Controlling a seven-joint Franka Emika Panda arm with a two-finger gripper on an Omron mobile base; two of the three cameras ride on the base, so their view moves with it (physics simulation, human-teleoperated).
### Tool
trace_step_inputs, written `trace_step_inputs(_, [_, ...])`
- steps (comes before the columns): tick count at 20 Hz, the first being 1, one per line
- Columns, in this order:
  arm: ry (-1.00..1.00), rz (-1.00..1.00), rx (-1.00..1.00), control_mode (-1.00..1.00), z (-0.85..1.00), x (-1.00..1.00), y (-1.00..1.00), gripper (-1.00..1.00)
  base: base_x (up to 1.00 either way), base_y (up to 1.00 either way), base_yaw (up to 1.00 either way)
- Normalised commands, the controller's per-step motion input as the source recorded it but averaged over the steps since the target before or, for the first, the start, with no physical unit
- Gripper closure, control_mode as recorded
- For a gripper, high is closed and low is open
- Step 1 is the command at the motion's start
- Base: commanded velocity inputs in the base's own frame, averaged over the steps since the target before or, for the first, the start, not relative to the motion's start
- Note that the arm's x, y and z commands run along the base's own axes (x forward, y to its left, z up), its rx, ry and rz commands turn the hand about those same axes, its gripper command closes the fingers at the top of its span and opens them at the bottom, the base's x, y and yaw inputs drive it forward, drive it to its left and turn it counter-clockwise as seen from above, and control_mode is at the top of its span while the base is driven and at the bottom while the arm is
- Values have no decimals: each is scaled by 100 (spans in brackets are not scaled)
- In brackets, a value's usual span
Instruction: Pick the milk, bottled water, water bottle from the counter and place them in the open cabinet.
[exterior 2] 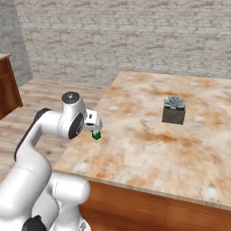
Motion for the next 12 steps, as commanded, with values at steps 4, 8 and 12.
trace_step_inputs(4, [0, 1, 0, -100, -26, 32, 0, -100, 0, 0, 0])
trace_step_inputs(8, [0, 1, 0, -100, -24, 27, 0, -100, 0, 0, 0])
trace_step_inputs(12, [0, 1, 0, -100, -24, 22, 0, -100, 0, 0, 0])
